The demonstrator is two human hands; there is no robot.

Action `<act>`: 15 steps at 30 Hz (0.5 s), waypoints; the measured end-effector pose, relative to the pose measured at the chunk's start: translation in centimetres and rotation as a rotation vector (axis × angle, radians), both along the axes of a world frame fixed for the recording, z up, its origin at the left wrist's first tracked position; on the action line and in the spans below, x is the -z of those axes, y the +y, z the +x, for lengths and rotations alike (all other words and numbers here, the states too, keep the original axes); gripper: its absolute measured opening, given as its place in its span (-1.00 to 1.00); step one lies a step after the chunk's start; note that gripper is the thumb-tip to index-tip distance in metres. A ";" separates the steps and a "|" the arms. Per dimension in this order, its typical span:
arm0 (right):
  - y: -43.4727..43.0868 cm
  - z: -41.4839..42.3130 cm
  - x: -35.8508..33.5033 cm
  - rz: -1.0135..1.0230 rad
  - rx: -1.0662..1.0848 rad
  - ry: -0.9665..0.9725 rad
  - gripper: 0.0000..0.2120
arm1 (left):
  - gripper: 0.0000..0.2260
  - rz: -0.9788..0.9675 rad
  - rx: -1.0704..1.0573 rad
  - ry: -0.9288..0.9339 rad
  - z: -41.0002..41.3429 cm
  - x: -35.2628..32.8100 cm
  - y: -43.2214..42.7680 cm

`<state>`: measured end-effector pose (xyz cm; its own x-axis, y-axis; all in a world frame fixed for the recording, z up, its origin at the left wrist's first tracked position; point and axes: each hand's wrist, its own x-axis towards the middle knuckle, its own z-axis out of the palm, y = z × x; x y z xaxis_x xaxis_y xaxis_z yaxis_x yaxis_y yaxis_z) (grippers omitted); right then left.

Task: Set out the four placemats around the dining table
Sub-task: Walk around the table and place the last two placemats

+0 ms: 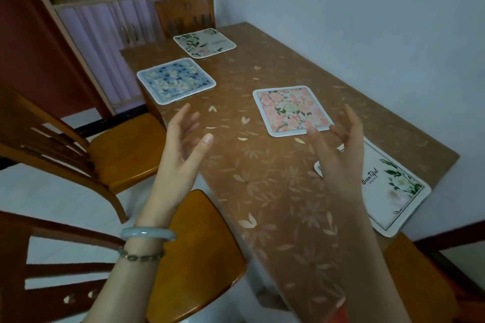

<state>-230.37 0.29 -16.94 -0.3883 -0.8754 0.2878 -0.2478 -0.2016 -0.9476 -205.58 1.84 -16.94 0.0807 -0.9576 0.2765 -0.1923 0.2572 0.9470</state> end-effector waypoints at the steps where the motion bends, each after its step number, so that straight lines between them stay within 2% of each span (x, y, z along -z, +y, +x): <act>1: -0.2 0.2 0.1 -0.003 0.006 0.007 -0.31 | -0.37 0.004 0.005 0.000 0.1 0.1 -0.3; 8: -3.0 0.6 1.2 0.020 0.070 0.042 -0.36 | -0.38 0.033 0.029 -0.013 0.3 1.4 -4.2; 15: -10.2 -0.9 1.9 0.017 0.109 -0.013 -0.36 | -0.40 0.081 0.040 0.002 -1.4 2.2 -12.0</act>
<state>-231.24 -9.94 -18.84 -0.4850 -0.8325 0.2677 -0.2550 -0.1582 -0.9539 -206.95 -10.19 -19.14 0.0422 -0.9793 0.1981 -0.1818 0.1874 0.9653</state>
